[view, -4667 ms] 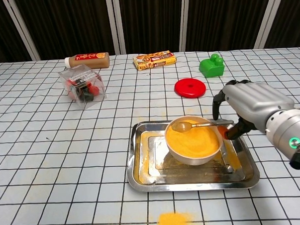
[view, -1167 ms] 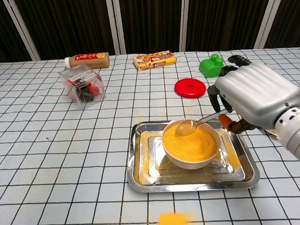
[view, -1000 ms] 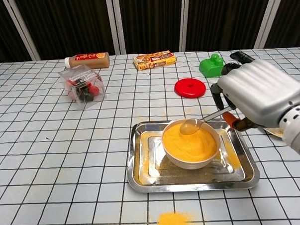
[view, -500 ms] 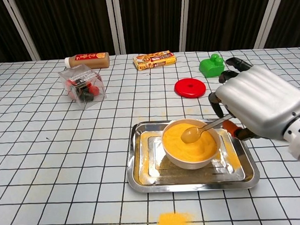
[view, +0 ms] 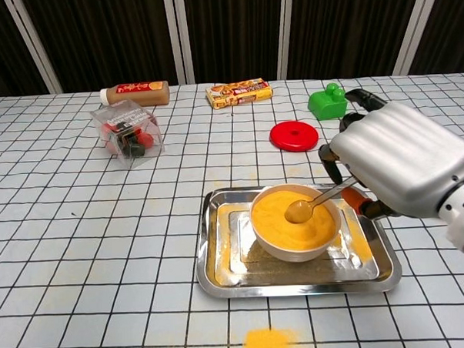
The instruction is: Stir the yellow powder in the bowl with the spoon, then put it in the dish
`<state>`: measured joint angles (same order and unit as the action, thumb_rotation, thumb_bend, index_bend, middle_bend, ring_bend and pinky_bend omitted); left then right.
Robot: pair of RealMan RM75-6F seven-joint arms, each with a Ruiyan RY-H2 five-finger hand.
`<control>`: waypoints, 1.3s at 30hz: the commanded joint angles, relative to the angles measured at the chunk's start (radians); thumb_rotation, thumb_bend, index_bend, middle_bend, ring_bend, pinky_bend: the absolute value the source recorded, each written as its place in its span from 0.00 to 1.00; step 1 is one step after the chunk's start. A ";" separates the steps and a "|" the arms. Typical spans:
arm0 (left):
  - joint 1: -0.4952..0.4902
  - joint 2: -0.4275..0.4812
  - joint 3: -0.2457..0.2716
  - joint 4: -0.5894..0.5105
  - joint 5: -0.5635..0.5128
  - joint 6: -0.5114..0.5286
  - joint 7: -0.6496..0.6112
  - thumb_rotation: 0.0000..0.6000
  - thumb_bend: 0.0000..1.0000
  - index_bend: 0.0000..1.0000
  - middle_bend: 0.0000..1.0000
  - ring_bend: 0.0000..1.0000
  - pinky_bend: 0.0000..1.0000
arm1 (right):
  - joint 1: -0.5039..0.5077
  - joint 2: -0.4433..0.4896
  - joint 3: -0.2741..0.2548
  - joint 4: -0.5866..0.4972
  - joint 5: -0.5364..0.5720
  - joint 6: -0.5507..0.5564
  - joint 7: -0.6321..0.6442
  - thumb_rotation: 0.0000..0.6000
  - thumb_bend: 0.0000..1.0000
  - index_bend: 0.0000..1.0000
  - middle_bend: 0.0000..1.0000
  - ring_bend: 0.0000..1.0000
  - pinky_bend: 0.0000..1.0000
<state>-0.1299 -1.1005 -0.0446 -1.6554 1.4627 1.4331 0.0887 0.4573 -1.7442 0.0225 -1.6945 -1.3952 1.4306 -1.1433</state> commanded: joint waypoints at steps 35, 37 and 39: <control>0.001 0.000 -0.002 -0.001 -0.003 0.002 -0.001 1.00 0.00 0.00 0.00 0.00 0.00 | -0.027 -0.012 0.003 -0.048 -0.068 -0.051 -0.004 1.00 0.71 0.84 0.73 0.35 0.00; 0.001 0.000 -0.002 -0.001 -0.003 0.002 0.000 1.00 0.00 0.00 0.00 0.00 0.00 | -0.028 -0.013 0.006 -0.047 -0.068 -0.053 -0.004 1.00 0.71 0.84 0.73 0.35 0.00; 0.001 0.000 -0.002 -0.001 -0.003 0.001 0.001 1.00 0.00 0.00 0.00 0.00 0.00 | -0.029 -0.012 0.010 -0.049 -0.069 -0.054 -0.002 1.00 0.72 0.84 0.73 0.36 0.00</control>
<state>-0.1291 -1.1005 -0.0465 -1.6564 1.4595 1.4345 0.0893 0.4284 -1.7565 0.0320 -1.7428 -1.4644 1.3764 -1.1459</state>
